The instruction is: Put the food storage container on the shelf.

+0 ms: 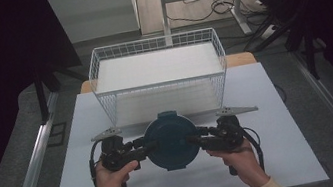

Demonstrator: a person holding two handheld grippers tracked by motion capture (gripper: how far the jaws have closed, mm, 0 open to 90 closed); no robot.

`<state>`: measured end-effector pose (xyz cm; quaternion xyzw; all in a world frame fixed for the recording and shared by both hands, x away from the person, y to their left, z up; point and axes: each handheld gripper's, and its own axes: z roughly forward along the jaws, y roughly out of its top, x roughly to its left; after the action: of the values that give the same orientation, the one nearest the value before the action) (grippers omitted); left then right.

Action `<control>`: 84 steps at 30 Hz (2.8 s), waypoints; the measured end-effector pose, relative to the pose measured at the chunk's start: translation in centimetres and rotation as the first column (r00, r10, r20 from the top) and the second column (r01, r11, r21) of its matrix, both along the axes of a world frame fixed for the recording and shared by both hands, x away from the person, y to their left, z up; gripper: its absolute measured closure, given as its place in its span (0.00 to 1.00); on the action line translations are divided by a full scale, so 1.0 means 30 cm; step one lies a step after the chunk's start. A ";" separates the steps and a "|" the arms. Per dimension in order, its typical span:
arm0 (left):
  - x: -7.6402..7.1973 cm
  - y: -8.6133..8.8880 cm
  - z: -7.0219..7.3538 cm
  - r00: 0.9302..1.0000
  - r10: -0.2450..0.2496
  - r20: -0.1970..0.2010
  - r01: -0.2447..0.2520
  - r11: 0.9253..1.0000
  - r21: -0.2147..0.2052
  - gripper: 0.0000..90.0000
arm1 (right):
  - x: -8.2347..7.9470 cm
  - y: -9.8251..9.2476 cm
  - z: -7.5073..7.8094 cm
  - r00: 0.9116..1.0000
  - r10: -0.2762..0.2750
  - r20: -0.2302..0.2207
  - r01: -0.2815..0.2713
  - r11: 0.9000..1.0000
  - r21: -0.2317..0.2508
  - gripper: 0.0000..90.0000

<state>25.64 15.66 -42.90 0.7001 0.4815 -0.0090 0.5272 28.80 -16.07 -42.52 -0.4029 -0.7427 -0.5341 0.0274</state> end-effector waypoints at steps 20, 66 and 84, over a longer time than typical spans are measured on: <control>0.066 0.020 0.133 0.999 0.005 0.053 -0.005 1.000 -0.005 0.44 | 0.071 0.021 0.137 0.998 0.008 0.054 -0.008 1.000 -0.005 0.45; 0.336 0.062 0.439 0.996 0.005 0.092 -0.003 1.000 -0.015 0.45 | 0.338 0.059 0.445 0.997 0.021 0.080 -0.020 1.000 -0.009 0.46; 0.497 0.057 0.467 0.998 0.005 0.070 -0.002 0.999 -0.033 0.45 | 0.495 0.057 0.506 0.998 0.018 0.054 -0.017 0.999 -0.028 0.46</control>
<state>40.56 17.38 -28.88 0.6903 0.4637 0.0086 0.5553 43.64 -14.37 -27.36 -0.3821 -0.7541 -0.5341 0.0065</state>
